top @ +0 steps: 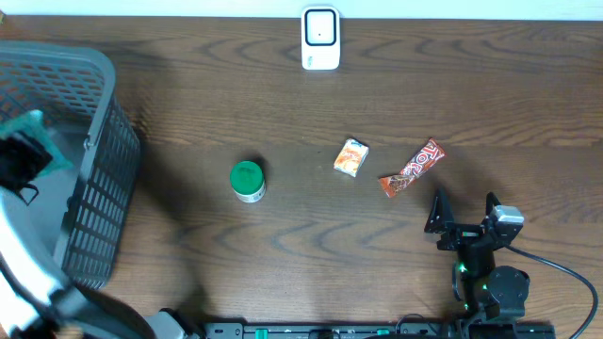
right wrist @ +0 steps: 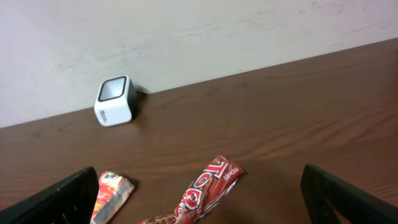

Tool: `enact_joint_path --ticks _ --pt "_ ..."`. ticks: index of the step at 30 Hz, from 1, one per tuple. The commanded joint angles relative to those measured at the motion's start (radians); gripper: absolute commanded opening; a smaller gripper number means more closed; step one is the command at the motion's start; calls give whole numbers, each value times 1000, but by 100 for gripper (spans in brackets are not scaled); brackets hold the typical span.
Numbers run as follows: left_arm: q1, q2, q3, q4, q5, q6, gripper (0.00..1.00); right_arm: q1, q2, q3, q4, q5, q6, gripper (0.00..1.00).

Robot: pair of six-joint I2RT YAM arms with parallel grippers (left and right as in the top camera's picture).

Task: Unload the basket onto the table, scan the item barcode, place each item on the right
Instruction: 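Reach the left gripper into the basket and grasp the mint-green wipes pack, then carry the wipes pack toward the scanner and release it on the table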

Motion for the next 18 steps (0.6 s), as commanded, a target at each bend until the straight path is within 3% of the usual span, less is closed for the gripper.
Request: enact_joint_path --ticks 1,5,7,9,15,18 --pt "-17 -124 20 -42 99 -195 8 9 -5 -1 -5 3 9 99" --pt "-119 -235 20 -53 430 -204 7 9 -5 -1 -5 3 9 99" --pt "-220 -257 20 -50 492 -203 8 9 -5 -1 -5 3 9 99" --pt "-351 -256 20 -48 495 -173 7 9 -5 -1 -5 3 9 99" --pt "-785 -142 19 11 491 78 8 9 -5 -1 -5 3 9 99" --pt "-967 -47 19 34 341 146 8 9 -5 -1 -5 3 9 99"
